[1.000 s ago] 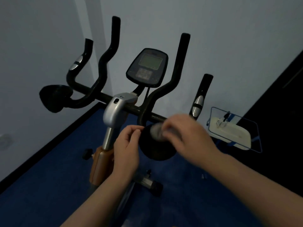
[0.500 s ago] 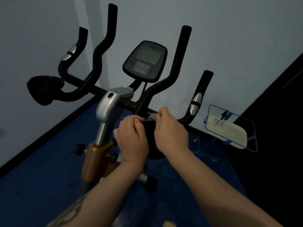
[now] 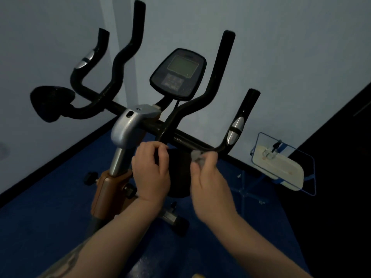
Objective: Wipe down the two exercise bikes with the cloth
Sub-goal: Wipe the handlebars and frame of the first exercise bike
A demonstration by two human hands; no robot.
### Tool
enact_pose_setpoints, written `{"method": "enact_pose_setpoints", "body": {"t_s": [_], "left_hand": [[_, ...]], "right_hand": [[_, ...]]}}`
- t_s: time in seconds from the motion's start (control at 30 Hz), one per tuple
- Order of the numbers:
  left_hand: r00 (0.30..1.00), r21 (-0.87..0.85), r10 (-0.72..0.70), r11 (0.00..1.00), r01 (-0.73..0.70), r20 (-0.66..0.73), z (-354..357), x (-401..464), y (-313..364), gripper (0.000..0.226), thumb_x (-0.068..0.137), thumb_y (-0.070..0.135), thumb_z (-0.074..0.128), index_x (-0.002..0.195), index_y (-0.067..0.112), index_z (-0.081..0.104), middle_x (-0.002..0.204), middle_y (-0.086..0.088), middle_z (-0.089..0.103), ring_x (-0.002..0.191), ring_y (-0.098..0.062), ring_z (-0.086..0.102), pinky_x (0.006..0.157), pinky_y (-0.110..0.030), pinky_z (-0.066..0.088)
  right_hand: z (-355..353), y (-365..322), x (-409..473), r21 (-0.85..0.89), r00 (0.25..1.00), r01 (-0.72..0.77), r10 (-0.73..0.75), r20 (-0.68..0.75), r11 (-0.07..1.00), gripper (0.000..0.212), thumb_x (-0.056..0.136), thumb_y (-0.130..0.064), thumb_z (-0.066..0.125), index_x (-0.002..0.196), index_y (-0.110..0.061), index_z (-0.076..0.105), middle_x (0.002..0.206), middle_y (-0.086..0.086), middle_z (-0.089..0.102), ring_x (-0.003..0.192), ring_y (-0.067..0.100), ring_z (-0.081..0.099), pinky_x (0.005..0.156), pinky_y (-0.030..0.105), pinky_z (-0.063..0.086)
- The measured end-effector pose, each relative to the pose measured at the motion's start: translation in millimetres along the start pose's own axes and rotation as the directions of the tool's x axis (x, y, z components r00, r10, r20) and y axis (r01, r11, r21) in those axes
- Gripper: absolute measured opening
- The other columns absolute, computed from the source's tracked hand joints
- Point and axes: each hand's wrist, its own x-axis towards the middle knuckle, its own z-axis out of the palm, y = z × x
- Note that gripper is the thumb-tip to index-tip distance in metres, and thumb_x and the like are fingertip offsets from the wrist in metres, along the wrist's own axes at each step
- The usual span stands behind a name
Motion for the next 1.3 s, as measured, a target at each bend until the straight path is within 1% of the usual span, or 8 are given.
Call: {"method": "enact_pose_setpoints", "body": {"t_s": [0.1,0.23,0.37,0.67,0.83,1.07,1.23,1.3], "left_hand": [[0.997,0.081,0.055,0.995,-0.058,0.047,0,1,0,0.013,0.093,0.027,0.045,0.086,0.023,0.054,0.083,0.007,0.051,0.077,-0.012,0.048,0.07,-0.045,0.045],[0.999,0.08,0.043,0.996,-0.044,0.007,0,17,8,0.009,0.093,0.032,0.046,0.09,0.03,0.054,0.085,0.011,0.053,0.08,-0.007,0.05,0.072,-0.027,0.044],[1.0,0.148,-0.016,0.989,0.017,-0.011,5,24,9,0.01,0.094,0.027,0.046,0.093,0.024,0.056,0.09,0.009,0.053,0.083,-0.006,0.049,0.072,-0.024,0.044],[0.996,0.2,-0.025,0.979,0.043,-0.088,8,17,6,0.016,0.093,0.028,0.041,0.093,0.023,0.056,0.087,0.007,0.057,0.078,-0.009,0.051,0.068,-0.037,0.048],[0.996,0.182,0.008,0.983,0.008,-0.09,7,16,6,0.013,0.093,0.025,0.042,0.093,0.025,0.055,0.085,0.005,0.058,0.075,-0.011,0.053,0.064,-0.042,0.05],[0.996,0.198,0.033,0.98,-0.016,-0.085,7,17,7,0.013,0.094,0.025,0.041,0.093,0.024,0.054,0.084,0.002,0.058,0.074,-0.011,0.052,0.064,-0.039,0.048],[0.999,0.231,0.044,0.972,-0.044,0.005,2,18,20,0.02,0.093,0.025,0.042,0.095,0.018,0.061,0.09,0.003,0.06,0.08,-0.012,0.054,0.07,-0.042,0.049],[0.988,0.251,0.132,0.957,-0.147,0.075,7,16,35,0.016,0.091,0.024,0.046,0.094,0.02,0.061,0.089,0.006,0.06,0.08,-0.01,0.054,0.069,-0.035,0.045]], "right_hand": [[-25,15,13,-0.083,0.992,0.1,-0.093,0.083,0.992,0.009,0.098,-0.044,0.028,0.096,-0.036,0.03,0.074,-0.013,0.05,0.062,0.001,0.05,0.044,0.017,0.03],[-50,27,62,-0.101,0.958,0.24,-0.253,-0.136,0.965,0.023,0.098,-0.044,0.028,0.107,-0.033,0.046,0.096,-0.015,0.052,0.086,0.004,0.049,0.067,0.019,0.038],[-39,48,75,-0.404,0.861,0.509,-0.45,0.239,0.76,0.029,0.095,-0.024,0.049,0.123,-0.031,0.054,0.109,-0.009,0.056,0.101,0.013,0.048,0.086,0.031,0.037],[-3,19,130,-0.235,0.855,0.389,-0.254,0.451,0.891,0.041,0.093,-0.052,0.045,0.108,-0.016,0.058,0.1,0.008,0.066,0.092,0.027,0.06,0.073,0.038,0.046],[-18,41,114,-0.383,0.84,0.516,-0.366,0.399,0.766,0.036,0.092,-0.055,0.041,0.115,-0.03,0.053,0.09,0.001,0.067,0.081,0.024,0.061,0.057,0.032,0.036],[8,23,136,-0.24,0.831,0.443,-0.295,0.471,0.864,0.039,0.098,-0.048,0.033,0.116,-0.017,0.05,0.108,0.005,0.061,0.096,0.024,0.058,0.077,0.039,0.047],[-43,57,105,-0.395,0.683,0.724,-0.508,0.526,0.565,0.052,0.095,-0.025,0.049,0.143,-0.02,0.032,0.114,0.0,0.057,0.098,0.022,0.055,0.079,0.038,0.046],[-71,80,103,-0.46,0.634,0.771,-0.595,0.495,0.44,0.052,0.084,-0.014,0.06,0.135,-0.018,0.047,0.115,-0.003,0.06,0.1,0.02,0.056,0.091,0.033,0.041]]}}
